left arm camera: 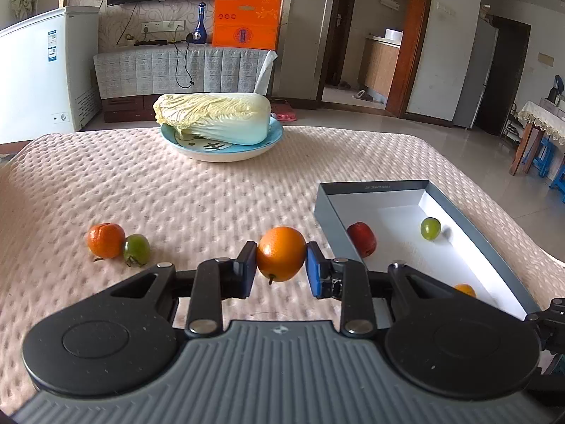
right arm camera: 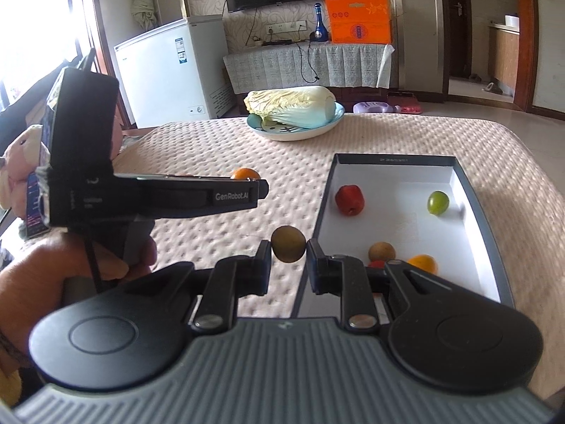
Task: Organize fruits
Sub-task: 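Carry the held tangerine and kiwi over the white box, then lower the tangerine and kiwi into the box and open both grippers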
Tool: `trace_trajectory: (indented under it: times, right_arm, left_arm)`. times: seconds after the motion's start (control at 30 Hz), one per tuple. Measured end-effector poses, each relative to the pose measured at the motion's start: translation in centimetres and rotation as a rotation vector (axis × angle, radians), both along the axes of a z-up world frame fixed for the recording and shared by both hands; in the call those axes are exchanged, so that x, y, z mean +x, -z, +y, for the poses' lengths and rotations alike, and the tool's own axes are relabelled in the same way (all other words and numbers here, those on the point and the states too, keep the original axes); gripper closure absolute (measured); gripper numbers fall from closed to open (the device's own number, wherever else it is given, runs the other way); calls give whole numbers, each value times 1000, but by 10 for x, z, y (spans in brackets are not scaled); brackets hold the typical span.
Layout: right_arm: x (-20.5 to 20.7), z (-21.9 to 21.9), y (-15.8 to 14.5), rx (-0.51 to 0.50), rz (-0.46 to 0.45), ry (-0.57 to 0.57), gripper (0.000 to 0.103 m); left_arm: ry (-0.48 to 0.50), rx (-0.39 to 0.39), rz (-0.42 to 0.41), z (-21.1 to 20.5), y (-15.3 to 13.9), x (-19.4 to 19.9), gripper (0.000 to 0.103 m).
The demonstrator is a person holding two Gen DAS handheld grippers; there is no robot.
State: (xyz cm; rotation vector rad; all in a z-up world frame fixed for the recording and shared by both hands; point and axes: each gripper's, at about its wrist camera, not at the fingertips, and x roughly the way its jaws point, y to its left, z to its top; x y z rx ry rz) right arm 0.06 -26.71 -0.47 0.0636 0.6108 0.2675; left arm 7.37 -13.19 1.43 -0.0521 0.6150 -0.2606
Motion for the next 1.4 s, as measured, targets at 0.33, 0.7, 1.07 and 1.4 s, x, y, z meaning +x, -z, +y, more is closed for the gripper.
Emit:
trace_trajectory:
  times: [0.33, 0.7, 1.07, 1.4]
  right_arm:
    - [-7, -13, -1, -2, -8, 28, 79]
    - [-11, -35, 3, -3, 3, 77, 78]
    - [-20, -51, 4, -7, 6, 113, 79]
    - [-22, -67, 4, -2, 10, 144, 79]
  left_arm:
    - [33, -8, -11, -24, -1, -3, 69]
    - [85, -20, -15, -56, -1, -7, 68]
    - [138, -36, -10, -92, 2, -11, 68]
    - [172, -27, -7, -113, 8, -12, 68]
